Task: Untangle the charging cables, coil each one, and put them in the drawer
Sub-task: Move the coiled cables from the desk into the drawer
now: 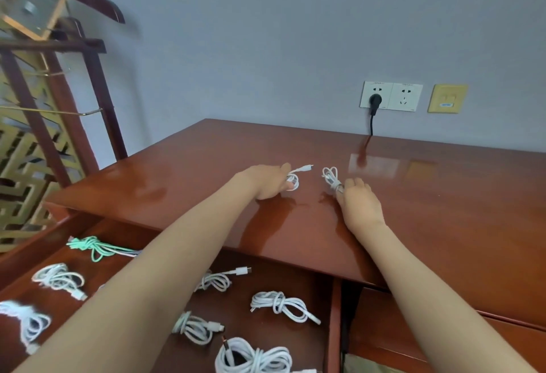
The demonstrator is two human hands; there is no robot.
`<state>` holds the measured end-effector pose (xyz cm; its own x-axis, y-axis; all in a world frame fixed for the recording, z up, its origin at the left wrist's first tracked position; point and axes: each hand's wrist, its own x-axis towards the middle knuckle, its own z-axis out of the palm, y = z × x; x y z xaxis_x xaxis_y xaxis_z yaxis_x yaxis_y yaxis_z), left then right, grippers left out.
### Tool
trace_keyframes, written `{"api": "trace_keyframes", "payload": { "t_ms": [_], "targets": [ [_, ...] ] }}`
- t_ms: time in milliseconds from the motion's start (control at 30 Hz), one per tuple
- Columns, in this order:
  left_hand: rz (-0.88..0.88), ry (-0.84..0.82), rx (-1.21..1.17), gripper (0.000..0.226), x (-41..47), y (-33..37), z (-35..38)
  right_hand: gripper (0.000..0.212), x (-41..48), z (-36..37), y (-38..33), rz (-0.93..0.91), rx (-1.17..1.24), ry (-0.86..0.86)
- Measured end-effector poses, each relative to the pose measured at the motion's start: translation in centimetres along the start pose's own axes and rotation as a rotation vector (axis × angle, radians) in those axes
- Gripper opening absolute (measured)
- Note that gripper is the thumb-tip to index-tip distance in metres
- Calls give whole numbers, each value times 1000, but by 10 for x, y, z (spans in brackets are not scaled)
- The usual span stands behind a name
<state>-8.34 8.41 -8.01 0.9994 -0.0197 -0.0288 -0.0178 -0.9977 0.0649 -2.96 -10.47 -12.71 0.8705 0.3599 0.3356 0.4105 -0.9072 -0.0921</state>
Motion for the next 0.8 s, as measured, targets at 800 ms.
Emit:
{"api": "trace_keyframes", "payload": {
  "t_ms": [800],
  "targets": [
    [5, -214, -91, 32, -169, -32, -12, 21, -116, -68, -95, -298, 359, -146]
  ]
}}
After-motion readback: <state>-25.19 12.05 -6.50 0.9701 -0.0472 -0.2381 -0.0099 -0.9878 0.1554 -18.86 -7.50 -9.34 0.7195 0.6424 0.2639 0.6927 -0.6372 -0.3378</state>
